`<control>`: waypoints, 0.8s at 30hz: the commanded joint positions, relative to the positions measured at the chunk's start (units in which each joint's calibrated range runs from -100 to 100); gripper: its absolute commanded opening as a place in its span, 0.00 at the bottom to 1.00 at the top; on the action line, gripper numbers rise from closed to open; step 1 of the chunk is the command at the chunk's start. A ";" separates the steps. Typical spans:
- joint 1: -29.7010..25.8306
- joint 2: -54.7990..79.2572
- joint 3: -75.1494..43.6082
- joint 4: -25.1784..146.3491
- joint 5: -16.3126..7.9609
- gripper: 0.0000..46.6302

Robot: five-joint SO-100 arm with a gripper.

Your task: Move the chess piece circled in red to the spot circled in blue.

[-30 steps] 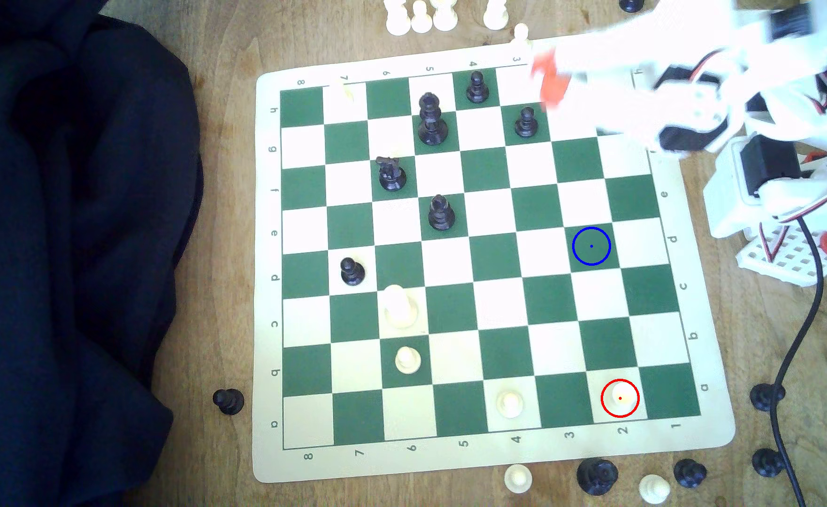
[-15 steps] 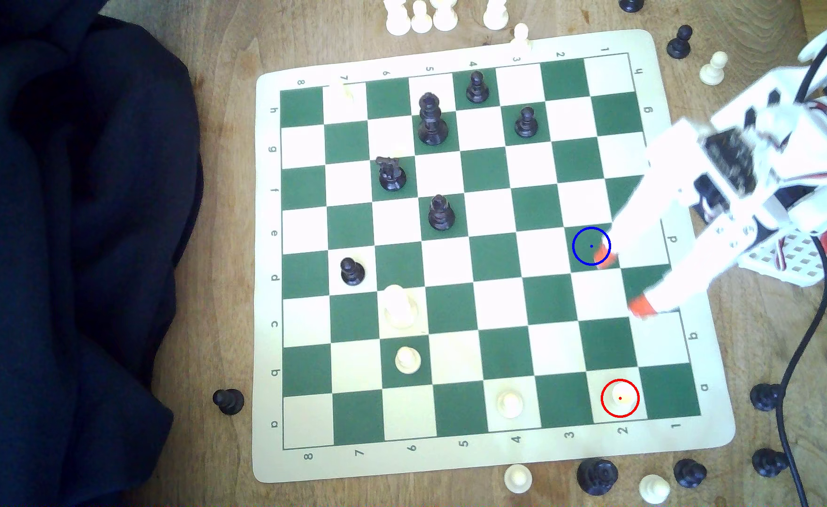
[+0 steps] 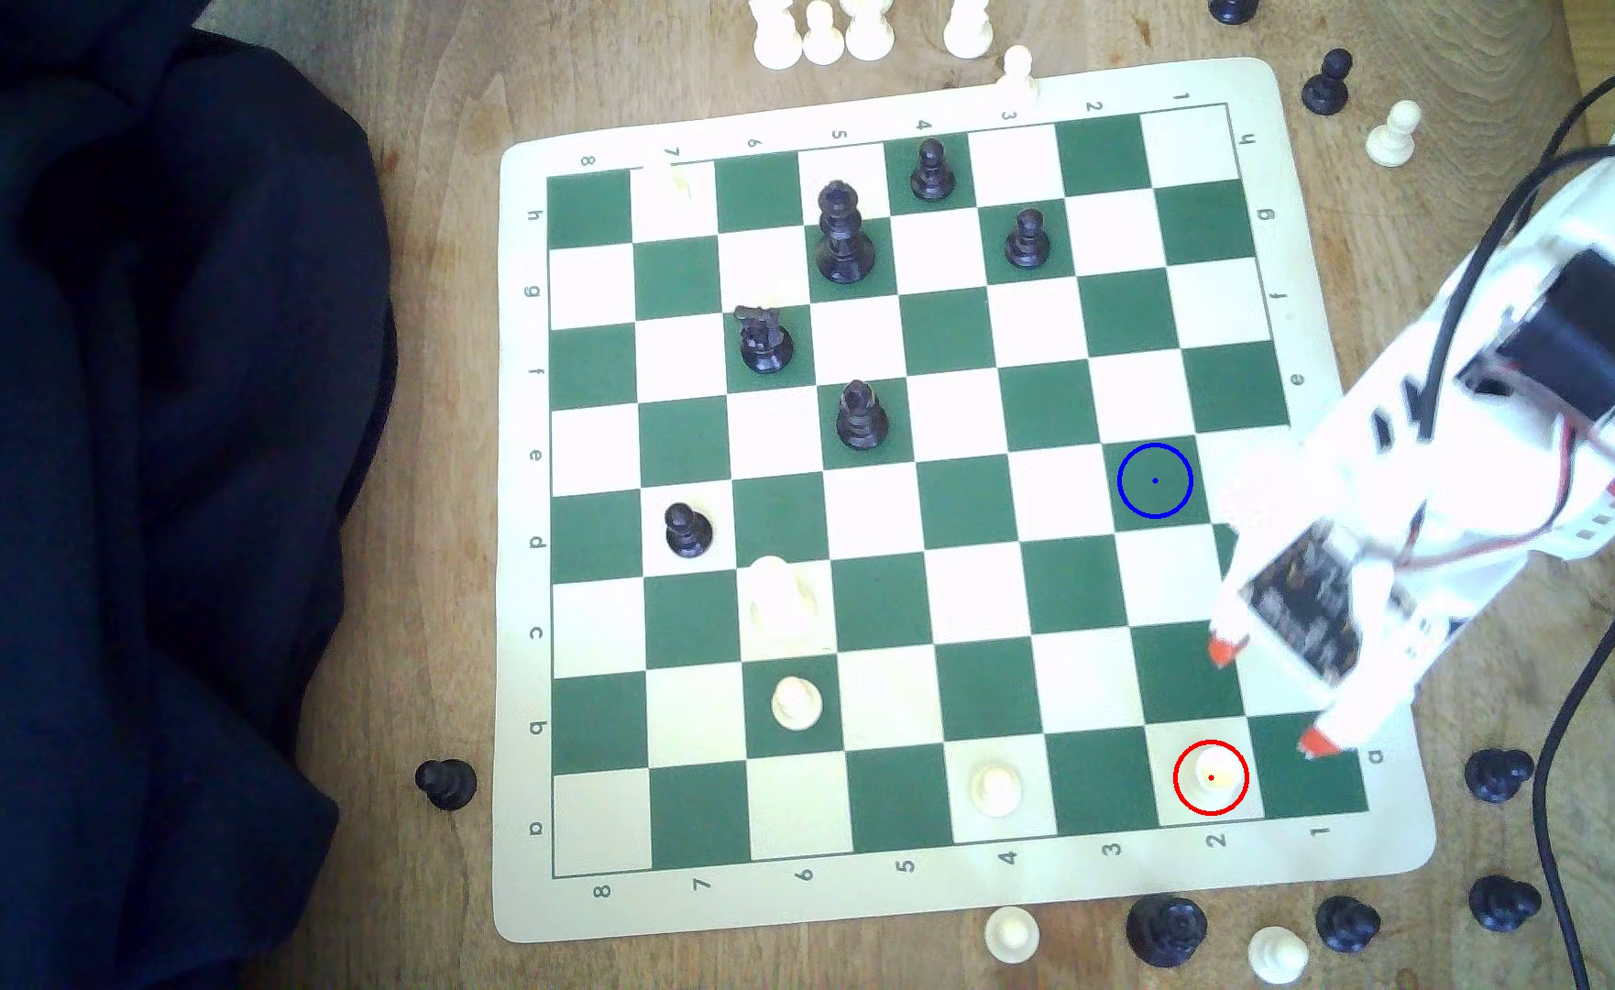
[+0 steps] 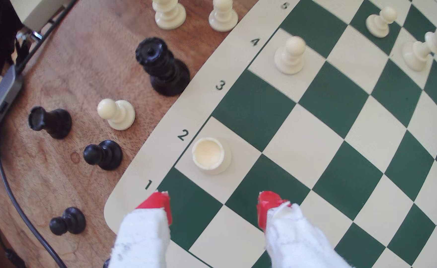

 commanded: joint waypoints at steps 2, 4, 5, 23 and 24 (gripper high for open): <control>-0.91 5.04 -1.57 -4.39 -0.24 0.39; -1.15 6.74 -1.39 -5.78 -0.24 0.39; -1.23 7.16 -1.39 -6.03 -0.20 0.39; -2.01 20.57 -0.57 -16.51 -0.29 0.38; -1.93 21.34 -0.84 -16.76 -0.24 0.38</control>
